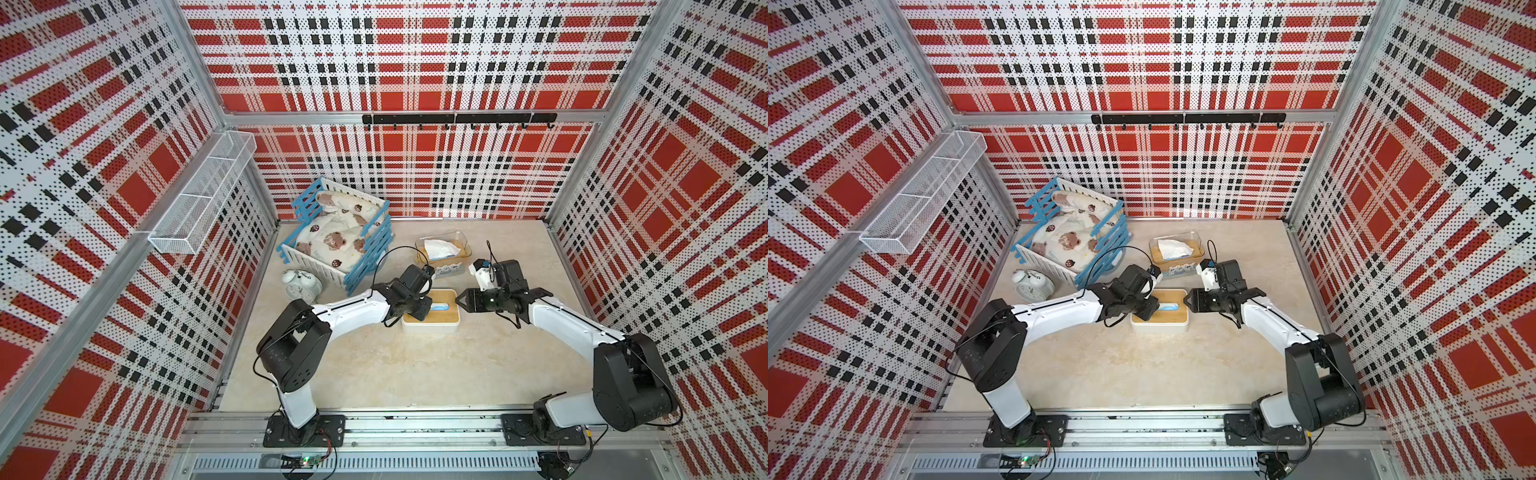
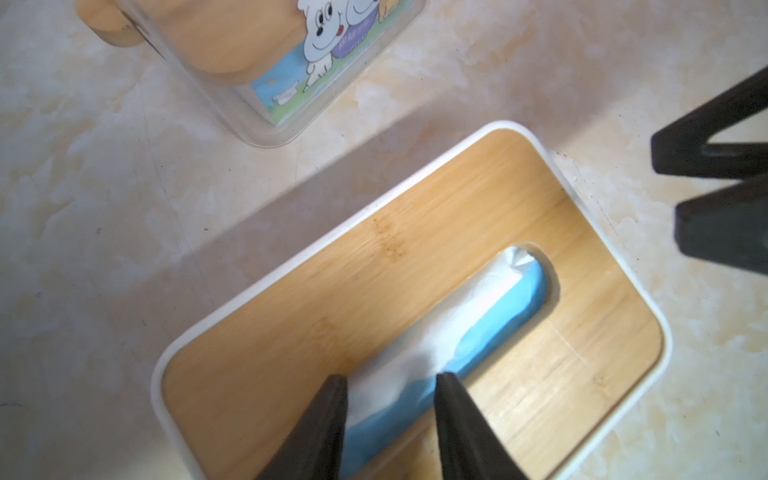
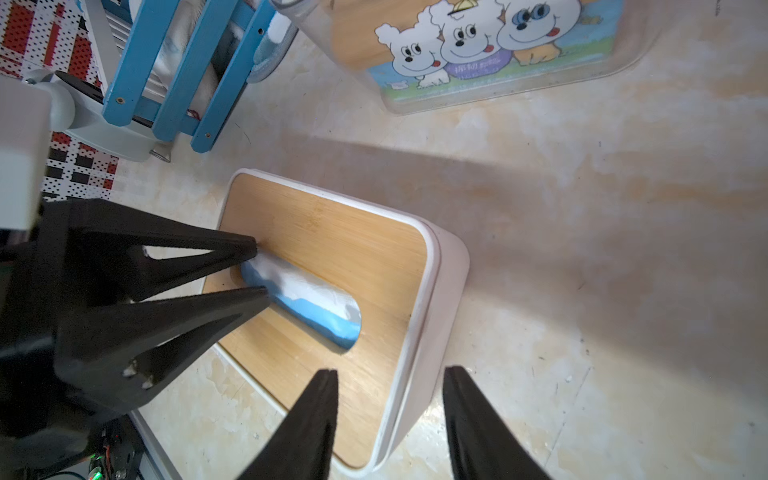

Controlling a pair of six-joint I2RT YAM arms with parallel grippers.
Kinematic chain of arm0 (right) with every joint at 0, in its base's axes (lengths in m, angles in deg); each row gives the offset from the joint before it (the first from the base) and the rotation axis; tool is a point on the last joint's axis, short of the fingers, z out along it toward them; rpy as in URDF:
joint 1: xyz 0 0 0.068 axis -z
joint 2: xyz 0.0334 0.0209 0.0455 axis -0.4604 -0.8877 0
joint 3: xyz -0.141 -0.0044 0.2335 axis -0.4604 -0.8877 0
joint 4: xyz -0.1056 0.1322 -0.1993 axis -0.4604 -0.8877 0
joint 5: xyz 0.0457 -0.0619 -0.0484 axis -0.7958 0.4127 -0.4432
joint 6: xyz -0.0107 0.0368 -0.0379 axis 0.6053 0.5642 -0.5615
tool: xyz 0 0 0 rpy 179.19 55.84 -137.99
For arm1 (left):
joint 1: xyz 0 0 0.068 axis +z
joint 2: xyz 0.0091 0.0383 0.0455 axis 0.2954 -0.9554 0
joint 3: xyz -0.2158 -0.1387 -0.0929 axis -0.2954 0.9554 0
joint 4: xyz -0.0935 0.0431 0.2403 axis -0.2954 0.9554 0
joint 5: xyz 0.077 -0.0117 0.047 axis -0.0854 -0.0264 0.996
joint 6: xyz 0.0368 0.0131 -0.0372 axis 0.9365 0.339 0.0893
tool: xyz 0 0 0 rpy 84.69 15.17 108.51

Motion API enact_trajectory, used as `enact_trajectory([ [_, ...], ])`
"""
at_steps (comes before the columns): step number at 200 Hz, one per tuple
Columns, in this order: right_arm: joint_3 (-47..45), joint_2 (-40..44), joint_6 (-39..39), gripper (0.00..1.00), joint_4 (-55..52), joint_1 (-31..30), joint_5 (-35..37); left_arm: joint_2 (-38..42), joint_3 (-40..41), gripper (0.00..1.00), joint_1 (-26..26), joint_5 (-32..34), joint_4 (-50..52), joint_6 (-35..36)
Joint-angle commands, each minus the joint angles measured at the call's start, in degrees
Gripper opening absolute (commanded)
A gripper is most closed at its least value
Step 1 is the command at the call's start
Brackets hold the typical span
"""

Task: Put the tissue paper into the tissue box
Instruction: Adjust the tissue box at the center of the board.

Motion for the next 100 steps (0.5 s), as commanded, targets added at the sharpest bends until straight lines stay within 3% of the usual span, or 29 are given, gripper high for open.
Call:
enact_trajectory([
  [1, 0.0, -0.1, 0.5, 0.48, 1.0, -0.1, -1.2, -2.0, -1.8, 0.42, 0.6, 0.0, 0.7, 0.9],
  [70, -0.7, -0.2, 1.0, 0.47, 1.7, -0.1, -1.7, -4.1, -1.5, 0.34, 0.3, -3.0, 0.7, 0.9],
  [100, -1.2, -1.5, 1.5, 0.46, 2.9, -0.2, -2.6, -5.6, -2.4, 0.25, 0.3, -2.5, 0.5, 0.8],
])
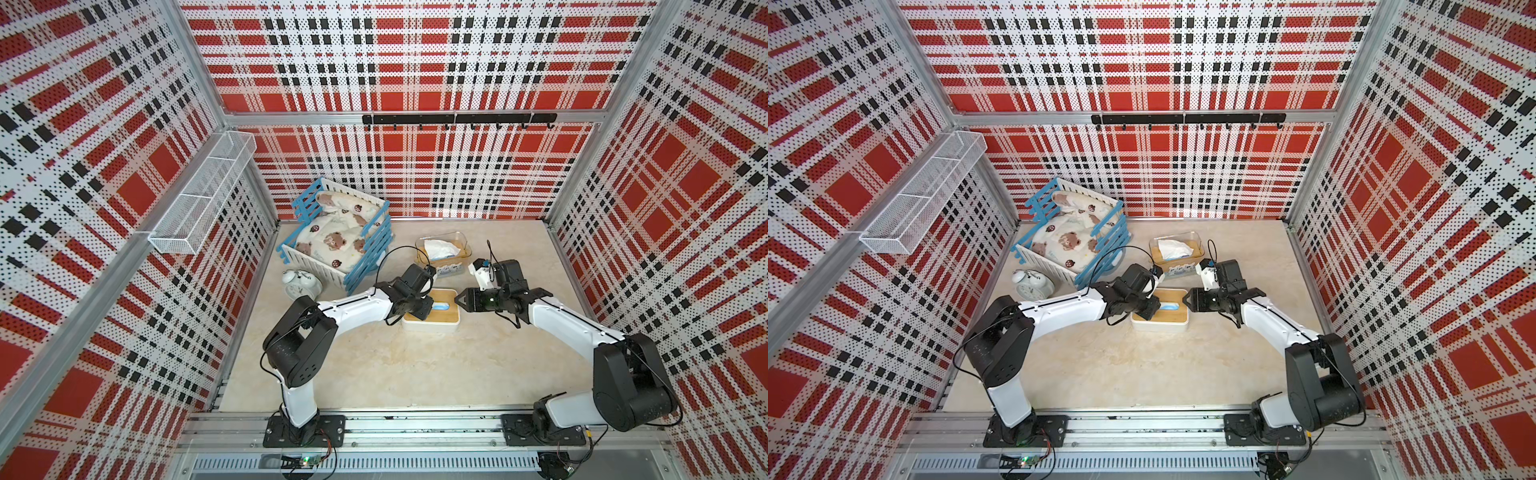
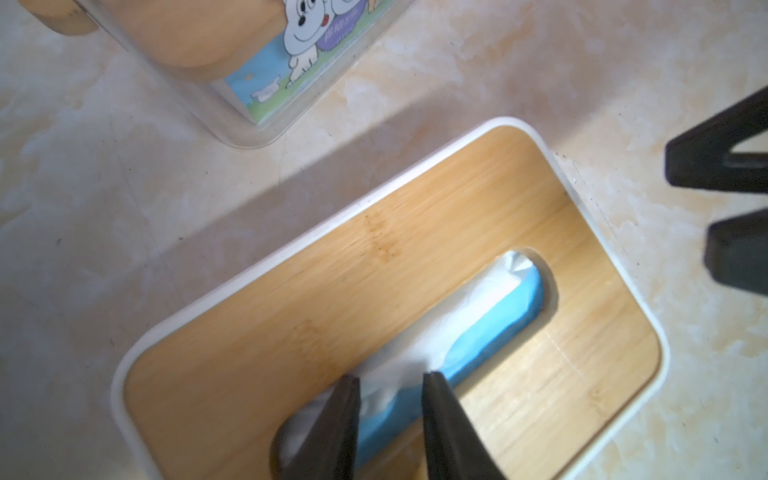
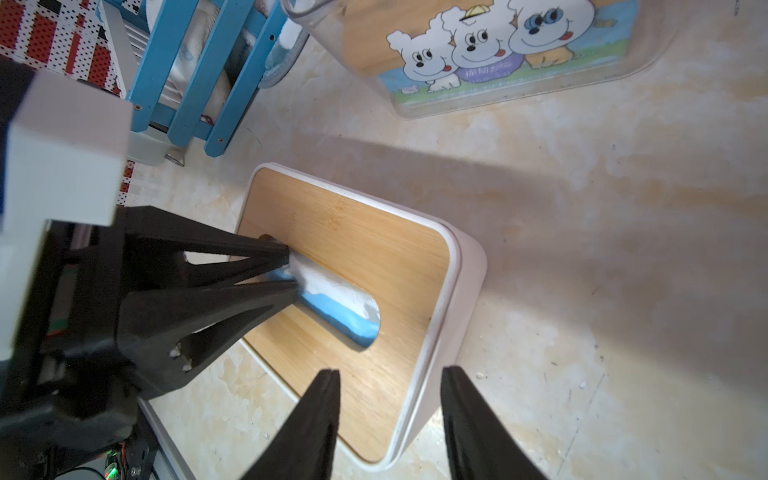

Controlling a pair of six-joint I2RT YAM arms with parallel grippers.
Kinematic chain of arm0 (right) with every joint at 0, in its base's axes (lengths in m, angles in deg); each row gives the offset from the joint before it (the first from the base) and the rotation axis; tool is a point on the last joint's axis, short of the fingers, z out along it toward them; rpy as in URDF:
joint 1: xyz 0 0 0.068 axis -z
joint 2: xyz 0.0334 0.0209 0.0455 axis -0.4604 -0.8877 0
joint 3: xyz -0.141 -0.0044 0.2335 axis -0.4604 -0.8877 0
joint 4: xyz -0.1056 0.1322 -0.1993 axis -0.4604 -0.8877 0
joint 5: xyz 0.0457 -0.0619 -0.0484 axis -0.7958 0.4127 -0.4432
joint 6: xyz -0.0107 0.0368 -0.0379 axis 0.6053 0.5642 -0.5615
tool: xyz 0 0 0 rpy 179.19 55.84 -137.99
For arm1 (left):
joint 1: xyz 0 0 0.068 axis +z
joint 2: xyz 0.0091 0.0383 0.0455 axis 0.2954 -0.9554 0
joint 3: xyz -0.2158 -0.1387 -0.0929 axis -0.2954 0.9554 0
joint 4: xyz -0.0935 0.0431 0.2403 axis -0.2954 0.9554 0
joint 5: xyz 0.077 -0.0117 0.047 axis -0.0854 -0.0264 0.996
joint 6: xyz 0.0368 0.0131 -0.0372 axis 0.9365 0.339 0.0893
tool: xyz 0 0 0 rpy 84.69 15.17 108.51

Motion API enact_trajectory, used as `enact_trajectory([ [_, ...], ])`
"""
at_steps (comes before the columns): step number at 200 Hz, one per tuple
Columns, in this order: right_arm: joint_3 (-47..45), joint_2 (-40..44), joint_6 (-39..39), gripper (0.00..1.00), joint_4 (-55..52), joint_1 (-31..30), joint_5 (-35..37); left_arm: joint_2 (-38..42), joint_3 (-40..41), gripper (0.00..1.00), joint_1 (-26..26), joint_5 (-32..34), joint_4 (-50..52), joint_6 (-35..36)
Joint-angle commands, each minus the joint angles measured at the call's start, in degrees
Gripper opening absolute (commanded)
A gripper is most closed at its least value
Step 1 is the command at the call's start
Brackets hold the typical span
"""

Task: Put the tissue paper into the tissue box
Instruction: Adjust the tissue box at the center of the board.

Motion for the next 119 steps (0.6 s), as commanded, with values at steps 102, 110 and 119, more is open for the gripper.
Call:
enact_trajectory([
  [102, -2.6, -6.7, 4.1, 0.36, 6.3, -0.5, -1.8, -2.7, -1.6, 0.00, -0.7, -4.8, 0.7, 0.5],
  [110, -2.2, -7.1, 4.3, 0.36, 6.3, -0.5, -1.5, -2.3, -1.5, 0.00, -0.7, -5.7, 0.7, 0.6],
  [119, -1.7, -7.6, 4.3, 0.35, 6.0, -0.5, -1.2, -1.8, -1.3, 0.00, -0.7, -6.8, 0.7, 0.8],
])
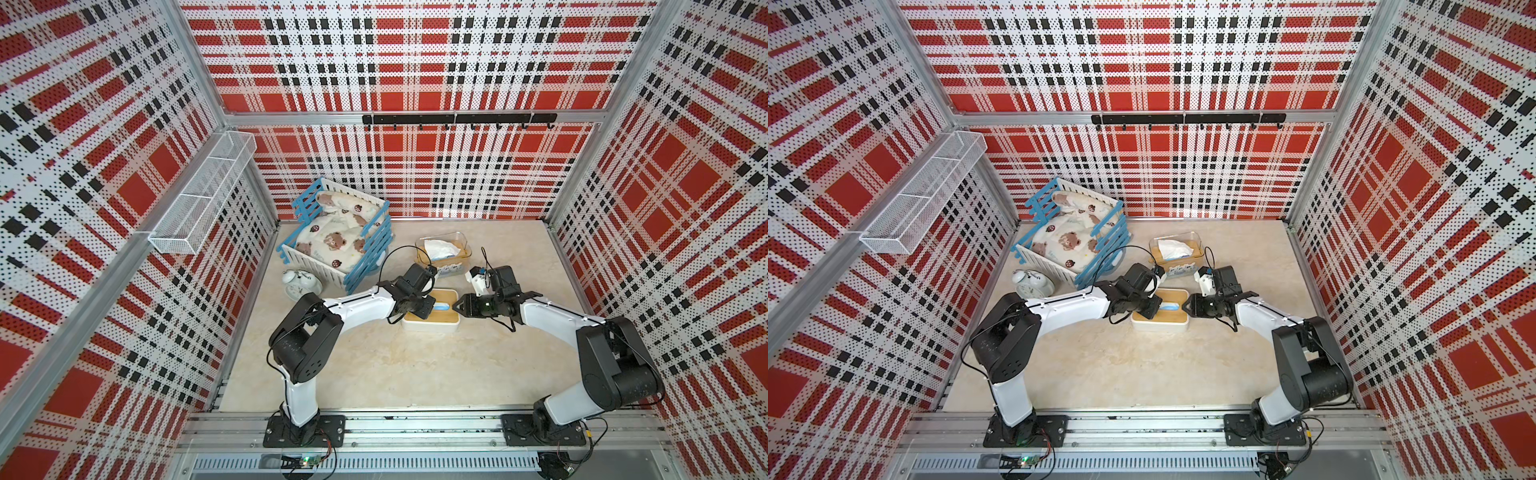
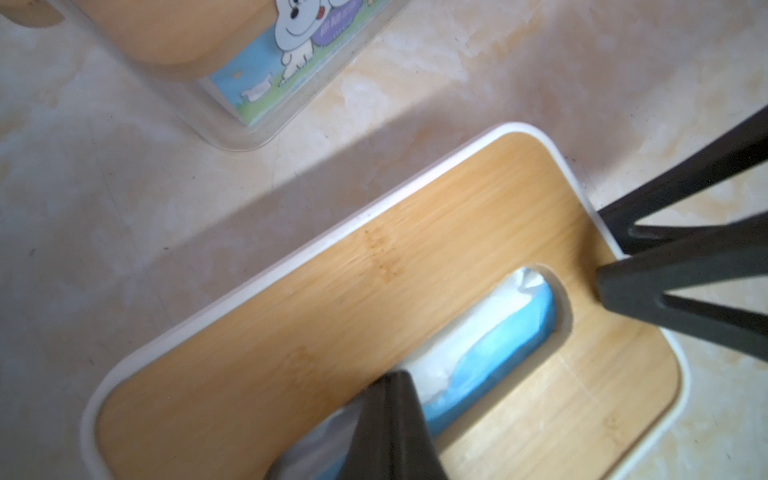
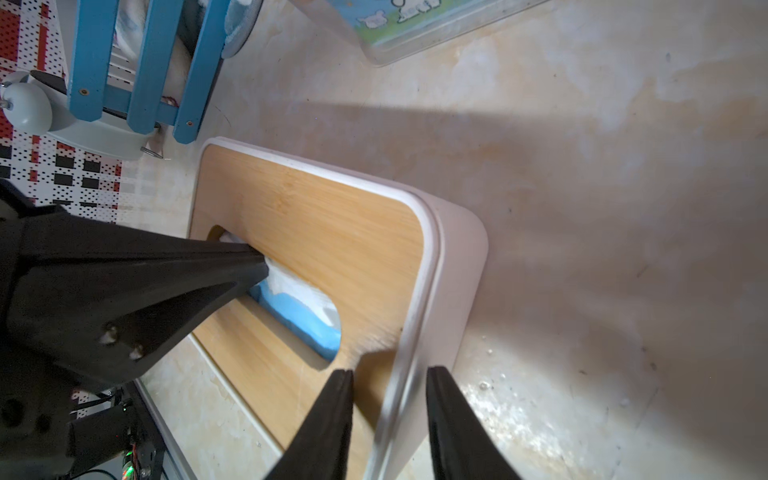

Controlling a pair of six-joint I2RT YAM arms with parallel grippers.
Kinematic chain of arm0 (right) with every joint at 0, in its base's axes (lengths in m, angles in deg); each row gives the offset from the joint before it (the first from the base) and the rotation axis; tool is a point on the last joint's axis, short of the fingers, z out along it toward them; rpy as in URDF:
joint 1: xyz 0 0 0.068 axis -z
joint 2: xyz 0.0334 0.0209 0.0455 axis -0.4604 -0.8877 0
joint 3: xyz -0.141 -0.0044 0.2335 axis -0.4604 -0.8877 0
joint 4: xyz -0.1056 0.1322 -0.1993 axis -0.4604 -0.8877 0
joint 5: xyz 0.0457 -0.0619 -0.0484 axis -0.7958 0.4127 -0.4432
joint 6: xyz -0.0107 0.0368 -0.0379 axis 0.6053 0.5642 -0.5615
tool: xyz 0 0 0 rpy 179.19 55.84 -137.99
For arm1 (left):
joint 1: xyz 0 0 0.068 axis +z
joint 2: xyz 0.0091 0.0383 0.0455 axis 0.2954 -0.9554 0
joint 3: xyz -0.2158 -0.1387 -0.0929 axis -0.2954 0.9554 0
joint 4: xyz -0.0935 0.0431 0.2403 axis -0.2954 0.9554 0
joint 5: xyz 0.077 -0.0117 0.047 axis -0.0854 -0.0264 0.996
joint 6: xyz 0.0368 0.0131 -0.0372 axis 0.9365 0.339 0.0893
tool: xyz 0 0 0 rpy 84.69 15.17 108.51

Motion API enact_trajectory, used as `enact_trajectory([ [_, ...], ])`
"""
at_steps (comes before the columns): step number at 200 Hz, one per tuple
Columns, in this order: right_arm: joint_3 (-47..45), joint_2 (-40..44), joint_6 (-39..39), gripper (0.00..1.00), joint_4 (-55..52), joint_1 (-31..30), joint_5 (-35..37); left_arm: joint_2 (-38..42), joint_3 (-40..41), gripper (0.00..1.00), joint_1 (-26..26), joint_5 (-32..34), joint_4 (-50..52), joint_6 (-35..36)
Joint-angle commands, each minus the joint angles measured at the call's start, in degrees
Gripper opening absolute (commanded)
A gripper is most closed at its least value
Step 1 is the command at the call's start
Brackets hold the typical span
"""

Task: Put the tissue paper into the tissue box
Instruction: Adjust the tissue box at the center of the board.

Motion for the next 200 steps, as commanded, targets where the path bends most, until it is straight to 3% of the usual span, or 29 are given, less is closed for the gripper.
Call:
enact_trajectory([
  [1, 0.9, -1.4, 0.8, 0.35, 0.9, -0.4, 0.8, 0.1, -0.1, 0.00, -0.6, -5.4, 0.9, 0.8],
  [108, 8.9, -5.3, -3.4, 0.32, -5.3, -0.4, 4.3, 3.5, 2.3, 0.00, -0.7, -12.7, 0.2, 3.0],
  [200, 12.6, -5.3, -7.0, 0.32, -10.0, -0.3, 4.2, 7.3, 4.6, 0.00, 0.8, -9.0, -3.3, 0.8],
])
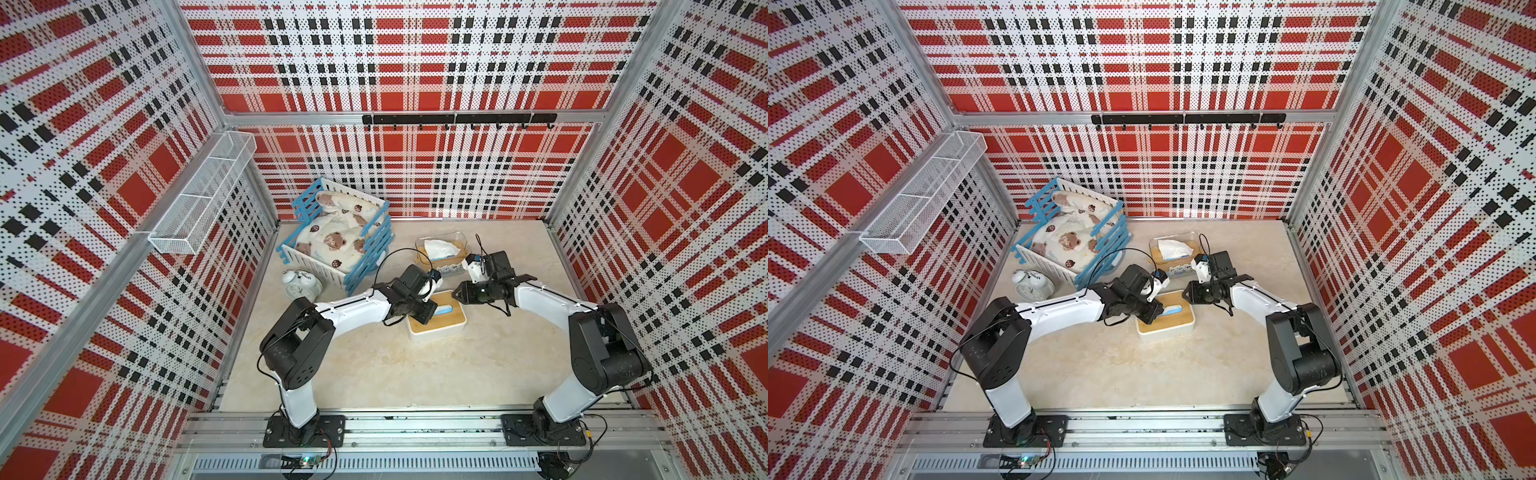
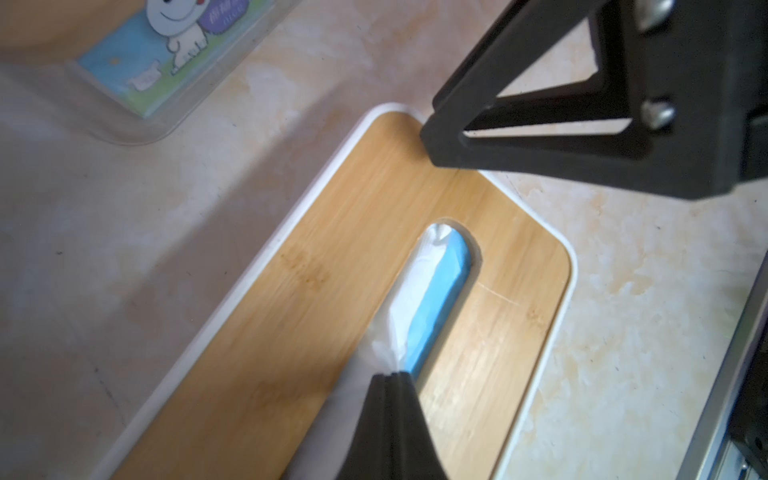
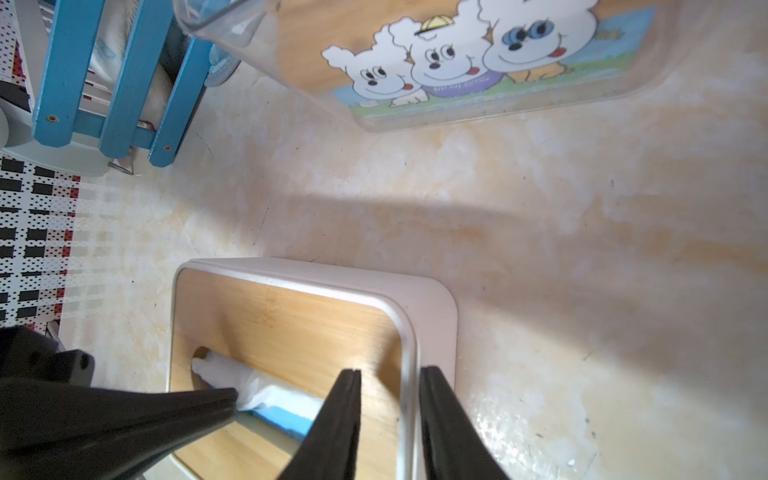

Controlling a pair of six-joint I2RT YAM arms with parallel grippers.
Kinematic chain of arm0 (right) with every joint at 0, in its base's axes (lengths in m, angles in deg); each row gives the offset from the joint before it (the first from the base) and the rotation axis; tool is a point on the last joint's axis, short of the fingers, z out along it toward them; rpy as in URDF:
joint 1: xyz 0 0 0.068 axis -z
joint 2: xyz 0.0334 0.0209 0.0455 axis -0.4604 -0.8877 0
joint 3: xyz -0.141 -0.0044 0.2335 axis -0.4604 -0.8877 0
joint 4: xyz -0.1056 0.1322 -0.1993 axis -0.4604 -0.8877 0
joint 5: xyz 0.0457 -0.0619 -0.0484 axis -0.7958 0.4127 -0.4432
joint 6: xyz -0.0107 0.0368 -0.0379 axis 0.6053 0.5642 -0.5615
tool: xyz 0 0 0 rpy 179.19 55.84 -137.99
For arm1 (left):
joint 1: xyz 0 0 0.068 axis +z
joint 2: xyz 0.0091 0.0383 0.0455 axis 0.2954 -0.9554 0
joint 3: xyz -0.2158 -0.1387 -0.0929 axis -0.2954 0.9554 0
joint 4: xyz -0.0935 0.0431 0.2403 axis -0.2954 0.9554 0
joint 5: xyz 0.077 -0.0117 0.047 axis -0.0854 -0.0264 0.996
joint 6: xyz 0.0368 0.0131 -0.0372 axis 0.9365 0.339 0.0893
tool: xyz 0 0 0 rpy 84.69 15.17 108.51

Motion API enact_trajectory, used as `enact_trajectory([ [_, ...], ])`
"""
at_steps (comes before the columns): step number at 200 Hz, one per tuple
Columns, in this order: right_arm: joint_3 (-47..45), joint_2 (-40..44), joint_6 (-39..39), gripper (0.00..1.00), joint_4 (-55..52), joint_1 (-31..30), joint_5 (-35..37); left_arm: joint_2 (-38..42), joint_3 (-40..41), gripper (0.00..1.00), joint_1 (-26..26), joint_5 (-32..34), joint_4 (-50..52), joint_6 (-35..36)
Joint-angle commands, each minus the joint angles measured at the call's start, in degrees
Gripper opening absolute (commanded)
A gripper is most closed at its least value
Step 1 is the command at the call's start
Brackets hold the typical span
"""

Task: Put the tissue paper into the tissue box
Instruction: Adjust the tissue box at the center of the board.

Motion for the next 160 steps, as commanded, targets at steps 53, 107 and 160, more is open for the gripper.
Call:
enact_trajectory([
  [53, 0.2, 3.4, -2.5, 0.36, -5.0, -0.4, 1.0, 4.1, 2.0, 0.00, 1.1, 0.8, -2.6, -0.5],
  [107, -4.0, 10.3, -2.9, 0.46, -10.1, -0.4, 0.8, 1.4, -0.4, 0.15, -0.9, 4.7, -1.1, 2.3],
  [160, -8.9, 14.0, -1.8, 0.48, -10.8, -0.5, -2.8, -1.8, -2.9, 0.23, -2.1, 5.0, 1.0, 3.8],
])
